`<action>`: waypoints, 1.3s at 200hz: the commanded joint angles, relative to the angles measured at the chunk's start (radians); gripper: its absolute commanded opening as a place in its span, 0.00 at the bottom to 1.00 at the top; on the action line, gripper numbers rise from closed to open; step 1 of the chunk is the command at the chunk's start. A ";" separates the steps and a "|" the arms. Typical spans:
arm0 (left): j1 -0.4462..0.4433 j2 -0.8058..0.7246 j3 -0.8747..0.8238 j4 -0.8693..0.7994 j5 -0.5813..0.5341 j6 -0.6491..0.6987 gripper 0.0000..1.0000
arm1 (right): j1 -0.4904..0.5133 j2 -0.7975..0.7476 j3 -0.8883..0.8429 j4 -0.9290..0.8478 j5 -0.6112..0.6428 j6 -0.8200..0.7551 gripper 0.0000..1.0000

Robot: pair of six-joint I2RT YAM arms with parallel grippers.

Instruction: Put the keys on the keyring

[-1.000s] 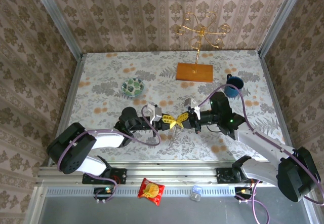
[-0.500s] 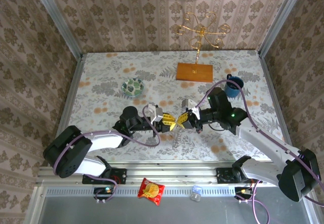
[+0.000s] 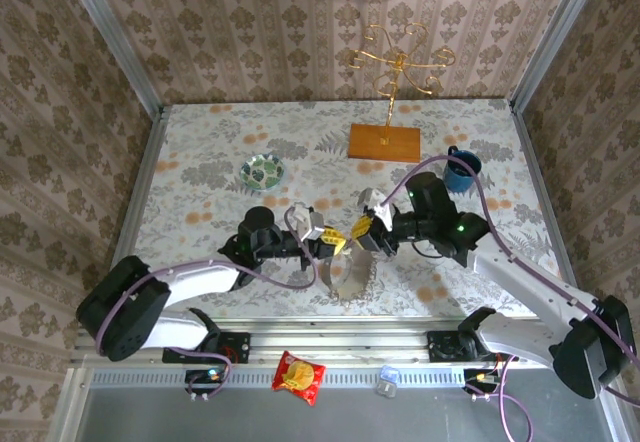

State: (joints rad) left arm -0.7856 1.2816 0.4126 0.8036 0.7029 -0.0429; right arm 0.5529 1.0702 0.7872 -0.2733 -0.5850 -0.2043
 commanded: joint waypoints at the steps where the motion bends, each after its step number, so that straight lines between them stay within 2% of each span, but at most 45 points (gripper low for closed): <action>1: 0.008 -0.090 -0.011 -0.178 -0.239 0.035 0.18 | 0.004 -0.044 -0.024 -0.042 0.310 0.319 0.28; 10: 0.011 -0.120 -0.008 -0.250 -0.331 0.021 0.28 | 0.005 -0.044 -0.029 -0.086 0.396 0.421 0.28; 31: 0.026 -0.160 -0.001 -0.380 -0.505 -0.049 0.35 | 0.008 0.022 -0.012 -0.170 0.478 0.571 0.30; 63: 0.049 -0.181 0.034 -0.541 -0.634 -0.157 0.37 | 0.018 0.268 0.168 -0.336 0.509 0.631 0.31; 84: 0.056 -0.193 0.048 -0.606 -0.700 -0.206 0.38 | 0.077 0.452 0.301 -0.395 0.489 0.599 0.34; 109: 0.066 -0.211 0.052 -0.654 -0.743 -0.255 0.38 | 0.131 0.609 0.415 -0.424 0.512 0.535 0.34; 154: 0.068 -0.271 0.017 -0.676 -0.768 -0.275 0.38 | 0.144 0.766 0.514 -0.420 0.553 0.480 0.32; 260: 0.070 -0.280 -0.001 -0.664 -0.769 -0.277 0.36 | 0.157 0.910 0.640 -0.514 0.606 0.431 0.27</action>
State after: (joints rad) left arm -0.7238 1.0065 0.4210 0.1490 -0.0536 -0.3042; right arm 0.7017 1.9541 1.3983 -0.7181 -0.0044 0.2459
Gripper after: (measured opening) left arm 0.361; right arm 0.277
